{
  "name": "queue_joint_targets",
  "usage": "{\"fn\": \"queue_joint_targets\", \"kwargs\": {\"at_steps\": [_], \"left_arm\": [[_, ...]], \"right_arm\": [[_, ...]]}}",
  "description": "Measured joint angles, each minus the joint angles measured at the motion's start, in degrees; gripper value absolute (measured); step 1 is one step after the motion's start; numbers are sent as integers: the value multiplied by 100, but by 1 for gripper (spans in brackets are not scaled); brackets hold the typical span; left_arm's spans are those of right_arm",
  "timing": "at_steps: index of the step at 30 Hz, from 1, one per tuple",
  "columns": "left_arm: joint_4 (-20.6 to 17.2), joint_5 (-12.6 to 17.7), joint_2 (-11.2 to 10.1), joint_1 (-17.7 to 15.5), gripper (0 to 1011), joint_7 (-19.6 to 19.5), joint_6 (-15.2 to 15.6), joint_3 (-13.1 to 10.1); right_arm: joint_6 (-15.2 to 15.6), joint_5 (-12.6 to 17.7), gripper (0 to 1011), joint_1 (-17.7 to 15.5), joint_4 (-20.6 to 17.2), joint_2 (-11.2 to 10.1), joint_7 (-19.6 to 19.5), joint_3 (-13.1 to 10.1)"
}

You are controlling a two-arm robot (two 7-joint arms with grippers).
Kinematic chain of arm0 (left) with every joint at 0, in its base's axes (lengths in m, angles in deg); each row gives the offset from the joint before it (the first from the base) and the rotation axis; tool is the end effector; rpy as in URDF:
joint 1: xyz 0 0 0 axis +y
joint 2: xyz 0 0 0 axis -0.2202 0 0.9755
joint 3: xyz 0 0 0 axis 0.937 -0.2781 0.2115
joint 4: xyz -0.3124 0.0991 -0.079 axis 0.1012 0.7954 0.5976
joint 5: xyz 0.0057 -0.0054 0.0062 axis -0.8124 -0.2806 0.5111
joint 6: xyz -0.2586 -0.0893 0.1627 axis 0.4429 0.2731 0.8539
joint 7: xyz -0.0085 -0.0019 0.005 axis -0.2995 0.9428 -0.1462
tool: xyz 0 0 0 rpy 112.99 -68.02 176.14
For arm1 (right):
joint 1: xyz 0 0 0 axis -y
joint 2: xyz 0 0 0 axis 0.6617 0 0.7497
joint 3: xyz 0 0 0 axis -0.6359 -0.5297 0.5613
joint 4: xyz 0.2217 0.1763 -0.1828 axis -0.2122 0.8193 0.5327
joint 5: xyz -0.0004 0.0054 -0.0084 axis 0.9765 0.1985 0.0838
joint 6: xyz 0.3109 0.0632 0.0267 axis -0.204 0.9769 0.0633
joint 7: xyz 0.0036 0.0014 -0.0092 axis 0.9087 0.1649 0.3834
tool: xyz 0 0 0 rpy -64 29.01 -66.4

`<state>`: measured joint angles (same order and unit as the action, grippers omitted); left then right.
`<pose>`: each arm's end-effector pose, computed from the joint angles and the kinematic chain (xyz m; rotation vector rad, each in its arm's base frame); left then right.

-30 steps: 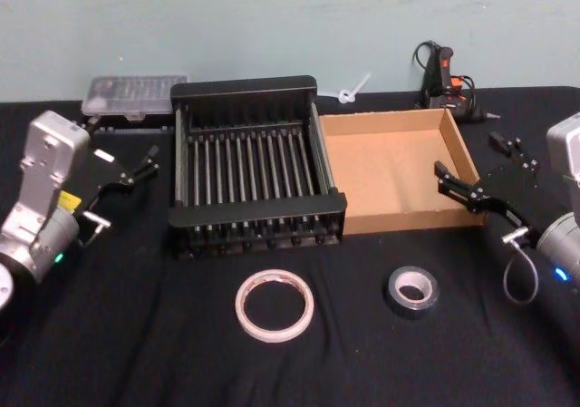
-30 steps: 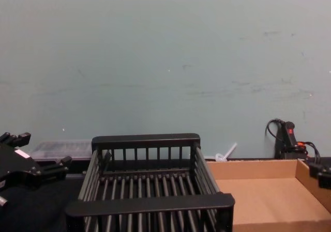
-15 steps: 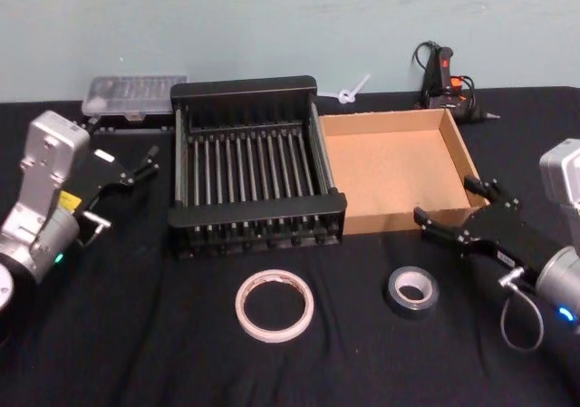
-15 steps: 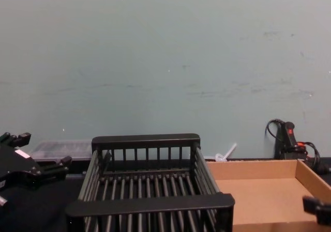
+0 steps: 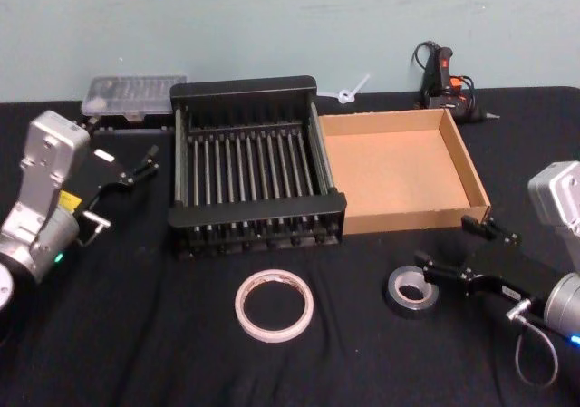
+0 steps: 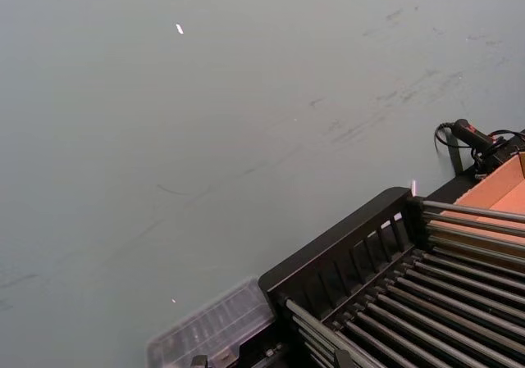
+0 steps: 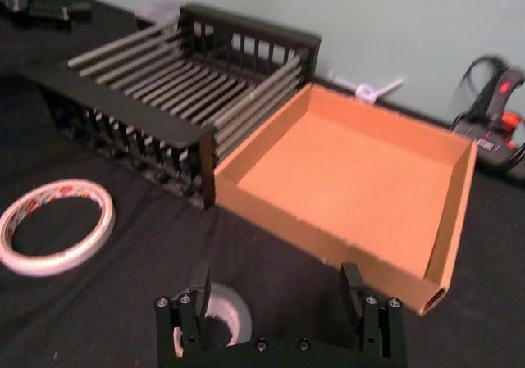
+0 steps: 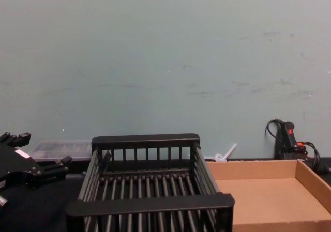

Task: Pick up the white tape and place it into the black box , Pick up the silver tape and place it into the brown box.

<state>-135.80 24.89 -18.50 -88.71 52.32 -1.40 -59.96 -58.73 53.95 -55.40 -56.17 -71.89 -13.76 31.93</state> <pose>0.3748 0.1068 -0.3419 0.3044 -0.2853 1.2479 0.2826 -0.1000 -0.3077 -0.3941 0.1012 -0.9476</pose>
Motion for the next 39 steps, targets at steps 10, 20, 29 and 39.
{"fn": "queue_joint_targets", "kwargs": {"at_steps": [10,20,29,39], "left_arm": [[0,0,0,0,1001,0,0,0],[0,0,0,0,1001,0,0,0],[0,0,0,0,1001,0,0,0],[0,0,0,0,1001,0,0,0]], "right_arm": [[655,2,1002,100,84,100,109,28],[881,-161,1002,201,187,236,171,43],[962,-371,1002,336,327,339,310,131],[1035,-535,1002,387,431,468,370,123]]}}
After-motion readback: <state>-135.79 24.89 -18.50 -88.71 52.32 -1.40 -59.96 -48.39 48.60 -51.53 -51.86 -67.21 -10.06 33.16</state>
